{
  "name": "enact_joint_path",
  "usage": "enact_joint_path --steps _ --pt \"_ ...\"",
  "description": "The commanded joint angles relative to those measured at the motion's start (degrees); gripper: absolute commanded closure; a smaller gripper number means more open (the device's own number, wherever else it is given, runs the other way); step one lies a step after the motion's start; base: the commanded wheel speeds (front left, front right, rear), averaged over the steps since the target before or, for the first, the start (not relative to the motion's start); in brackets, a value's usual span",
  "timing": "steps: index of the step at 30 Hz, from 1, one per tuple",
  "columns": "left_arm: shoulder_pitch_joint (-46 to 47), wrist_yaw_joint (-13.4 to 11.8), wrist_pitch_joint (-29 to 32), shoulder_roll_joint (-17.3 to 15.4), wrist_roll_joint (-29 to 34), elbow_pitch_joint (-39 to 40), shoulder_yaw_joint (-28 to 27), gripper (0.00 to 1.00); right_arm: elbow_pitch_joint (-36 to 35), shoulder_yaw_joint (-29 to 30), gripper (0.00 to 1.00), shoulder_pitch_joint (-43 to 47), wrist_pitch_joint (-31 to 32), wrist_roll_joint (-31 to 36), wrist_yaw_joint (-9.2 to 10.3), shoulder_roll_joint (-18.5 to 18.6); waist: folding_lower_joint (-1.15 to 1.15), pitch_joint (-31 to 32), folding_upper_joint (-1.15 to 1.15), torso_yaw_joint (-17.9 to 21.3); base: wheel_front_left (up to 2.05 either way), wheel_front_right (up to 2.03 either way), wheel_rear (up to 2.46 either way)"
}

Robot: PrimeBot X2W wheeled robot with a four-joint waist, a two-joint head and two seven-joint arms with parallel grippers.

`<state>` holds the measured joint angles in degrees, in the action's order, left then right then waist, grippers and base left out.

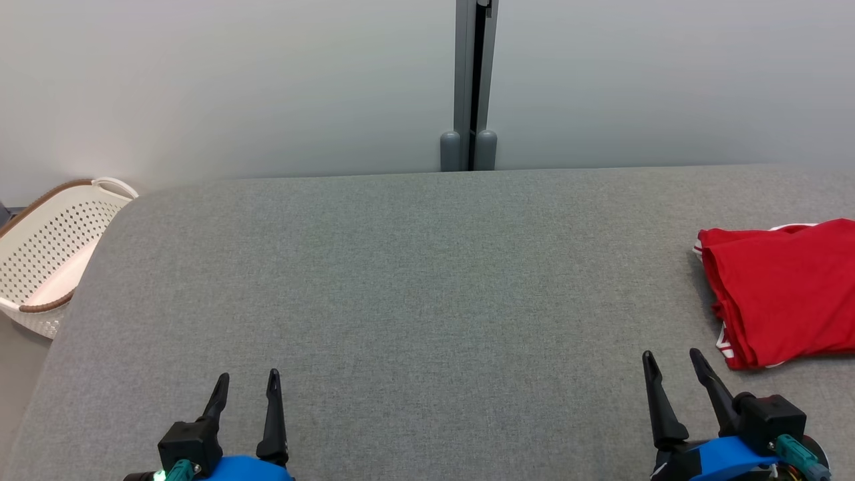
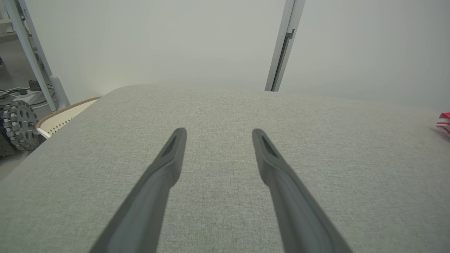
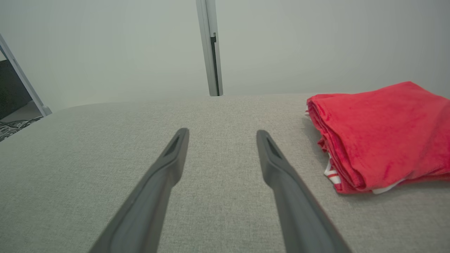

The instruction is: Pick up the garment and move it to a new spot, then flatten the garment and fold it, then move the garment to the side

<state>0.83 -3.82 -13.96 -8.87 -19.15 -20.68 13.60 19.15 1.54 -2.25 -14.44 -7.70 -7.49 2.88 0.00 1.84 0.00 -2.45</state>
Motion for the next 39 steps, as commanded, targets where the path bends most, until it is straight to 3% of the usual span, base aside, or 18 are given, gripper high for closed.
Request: enact_joint_path --steps 1,3,4,11,39 --pt "-0.37 -0.41 0.04 -0.48 0.30 0.11 0.04 0.00 -0.01 -0.05 0.00 0.11 -0.39 -0.28 -0.01 0.04 0.00 -0.04 0.00 -0.01 0.00 0.00 0.00" --pt "-0.39 -0.64 0.11 -0.48 0.32 0.15 0.15 0.00 -0.21 -0.05 0.00 0.03 -0.44 -0.33 -0.01 0.04 0.00 -0.12 0.00 0.03 0.00 0.00 0.00" --pt "-0.01 -0.41 0.06 -0.17 0.07 0.07 0.12 1.00 -0.06 -0.03 1.00 -0.02 -0.01 -0.04 0.00 0.00 0.00 -0.13 0.00 0.03 0.00 0.00 0.00" --pt "-0.82 0.05 1.07 0.59 -2.44 -1.52 -0.59 1.00 2.08 0.58 1.00 -0.14 1.30 -2.67 0.00 -0.16 0.00 -0.18 0.00 0.07 0.00 0.00 0.00" --pt "1.56 4.02 7.78 2.46 -27.01 1.51 -7.38 1.00 -0.88 1.87 1.00 -1.45 7.92 -31.26 0.00 -0.07 0.00 -0.60 0.00 0.61 0.00 0.00 0.00"
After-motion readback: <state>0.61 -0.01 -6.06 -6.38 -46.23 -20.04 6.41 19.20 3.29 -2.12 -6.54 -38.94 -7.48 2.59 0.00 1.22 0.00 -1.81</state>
